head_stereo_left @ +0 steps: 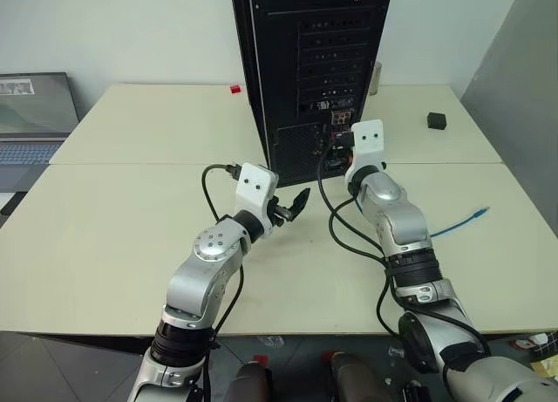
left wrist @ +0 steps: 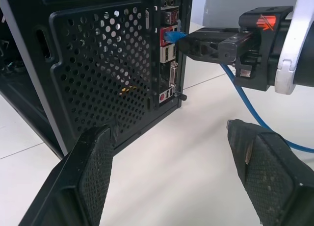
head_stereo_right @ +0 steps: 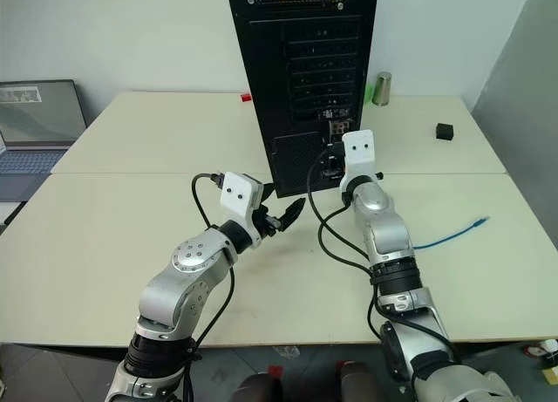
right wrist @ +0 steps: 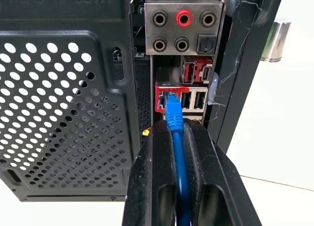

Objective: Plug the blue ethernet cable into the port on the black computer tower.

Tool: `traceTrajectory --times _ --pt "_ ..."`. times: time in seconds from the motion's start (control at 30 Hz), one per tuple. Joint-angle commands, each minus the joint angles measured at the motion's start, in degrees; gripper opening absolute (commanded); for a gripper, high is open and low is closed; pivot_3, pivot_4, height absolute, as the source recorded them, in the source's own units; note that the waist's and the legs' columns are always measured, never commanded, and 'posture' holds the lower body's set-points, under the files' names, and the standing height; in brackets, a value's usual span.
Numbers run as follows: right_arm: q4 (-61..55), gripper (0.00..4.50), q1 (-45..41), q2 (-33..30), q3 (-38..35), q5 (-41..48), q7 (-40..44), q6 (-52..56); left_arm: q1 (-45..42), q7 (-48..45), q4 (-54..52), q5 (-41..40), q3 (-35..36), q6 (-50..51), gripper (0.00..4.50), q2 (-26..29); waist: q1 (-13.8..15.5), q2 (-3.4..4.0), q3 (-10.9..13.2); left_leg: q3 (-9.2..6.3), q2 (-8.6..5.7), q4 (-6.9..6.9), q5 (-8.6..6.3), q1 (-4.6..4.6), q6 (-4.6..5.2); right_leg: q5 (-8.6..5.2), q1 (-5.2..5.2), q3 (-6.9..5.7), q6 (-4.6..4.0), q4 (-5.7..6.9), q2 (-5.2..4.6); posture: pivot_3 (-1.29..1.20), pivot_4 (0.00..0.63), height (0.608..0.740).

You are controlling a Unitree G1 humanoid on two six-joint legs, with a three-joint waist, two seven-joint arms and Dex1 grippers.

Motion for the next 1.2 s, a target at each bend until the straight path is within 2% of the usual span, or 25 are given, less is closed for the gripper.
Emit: traceTrajectory --times 0.03,0.27,0.33,0.77,0.9,0.97,1.2 --pt "-0.92 0.0 -2.89 0.33 -0.73 0.41 0.13 -1.09 -0.75 -0.08 -2.74 0.11 0.41 -0.45 3.74 -0.03 -0.04 0.0 0.0 0.01 0.0 0.0 0.0 0.01 0.0 0.0 0.0 0.0 0.0 0.0 0.0 0.0 0.15 0.74" --pt "-0.77 0.0 -1.99 -0.26 -0.68 0.29 0.83 -1.31 -0.72 -0.18 -2.45 0.24 0.54 -0.7 3.74 0.16 -0.07 0.0 0.0 0.02 0.01 0.0 0.0 0.02 0.0 0.0 0.0 0.0 0.0 0.0 0.0 0.0 0.15 0.74" --pt "-1.57 0.66 -1.01 -0.87 -0.74 0.33 1.39 -0.91 -0.72 -0.25 -2.38 0.25 0.65 -0.72 3.79 0.31 -0.04 0.0 0.0 0.01 0.01 0.0 0.0 0.02 0.0 0.0 0.0 0.01 0.0 0.0 0.0 0.0 0.15 0.74" --pt "-7.95 3.13 3.95 -4.34 -0.93 0.87 5.0 2.15 -2.74 -0.85 -0.25 0.66 1.48 -1.39 3.79 1.28 0.5 0.0 0.0 -0.03 -0.09 -0.06 0.0 -0.24 -0.01 0.0 -0.19 -0.01 0.0 -0.05 -0.15 0.0 0.15 0.74" --pt "-14.31 3.89 6.84 -6.26 -0.66 2.76 9.02 4.24 -3.65 -0.92 0.19 1.15 1.56 0.94 3.79 2.51 0.56 0.0 0.01 -0.04 -0.07 -0.06 0.0 -0.24 -0.01 0.0 -0.2 -0.03 0.01 -0.04 -0.15 0.0 0.15 0.74" --pt "-19.89 4.45 9.22 -8.94 0.65 5.06 14.21 6.93 -3.98 -1.4 0.35 2.44 0.65 1.59 3.79 4.25 0.58 0.01 0.01 -0.03 -0.08 -0.06 0.0 -0.24 -0.01 0.0 -0.21 -0.03 0.01 -0.04 -0.14 0.0 0.15 0.74" --pt "-29.08 4.49 12.73 -17.74 -1.58 11.42 24.36 11.53 -2.62 -5.18 -0.09 0.76 2.67 1.55 3.79 7.6 0.75 -0.02 0.04 -0.04 -0.11 -0.05 0.0 -0.24 0.0 -0.01 -0.2 -0.09 0.02 -0.05 -0.12 0.0 0.15 0.74"
